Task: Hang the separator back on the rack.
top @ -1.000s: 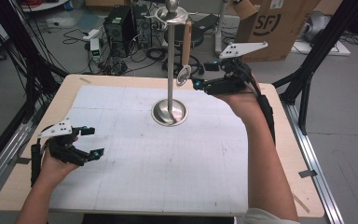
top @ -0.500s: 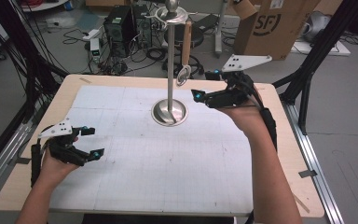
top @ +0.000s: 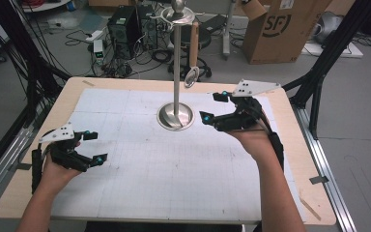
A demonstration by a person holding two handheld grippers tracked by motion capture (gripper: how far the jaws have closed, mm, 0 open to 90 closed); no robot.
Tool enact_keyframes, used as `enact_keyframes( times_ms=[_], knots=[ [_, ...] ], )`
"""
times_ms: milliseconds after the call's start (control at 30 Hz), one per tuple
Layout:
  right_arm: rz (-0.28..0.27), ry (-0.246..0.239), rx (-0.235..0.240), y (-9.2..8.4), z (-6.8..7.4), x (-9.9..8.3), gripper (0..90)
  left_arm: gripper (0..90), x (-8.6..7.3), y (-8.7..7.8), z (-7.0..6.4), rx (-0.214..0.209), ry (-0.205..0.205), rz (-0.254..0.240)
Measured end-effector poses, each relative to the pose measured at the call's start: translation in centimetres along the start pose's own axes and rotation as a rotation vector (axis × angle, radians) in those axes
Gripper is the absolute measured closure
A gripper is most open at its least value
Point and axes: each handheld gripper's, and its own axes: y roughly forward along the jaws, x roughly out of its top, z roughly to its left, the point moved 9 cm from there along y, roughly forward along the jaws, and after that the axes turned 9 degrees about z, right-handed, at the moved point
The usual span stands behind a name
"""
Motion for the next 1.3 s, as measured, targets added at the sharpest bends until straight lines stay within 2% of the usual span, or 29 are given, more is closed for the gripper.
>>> enact_keyframes(
  times_ms=[300, 567, 833, 1033, 1300],
  knots=[
    [-0.004, 0.059, 0.002, 0.2, -0.1, -3.9, 17.8, 2.2, 0.1, 0.0, -0.1, -0.007, -0.002, -0.004],
    [-0.003, 0.137, -0.002, 0.5, -0.3, -7.5, 14.2, 2.2, 0.1, 0.1, -0.2, -0.009, -0.001, -0.004],
    [-0.006, 0.170, 0.001, 1.0, 0.2, -10.6, 13.8, 2.2, 0.1, 0.1, -0.2, -0.008, 0.000, -0.004],
    [-0.029, 0.175, -0.008, 1.0, 0.4, -11.8, 13.6, 2.2, 0.0, 0.1, -0.3, -0.009, 0.002, 0.000],
    [-0.015, 0.197, -0.004, 1.1, 0.4, -13.3, 13.3, 2.2, 0.0, 0.4, -0.5, -0.016, 0.001, 0.005]
  ],
)
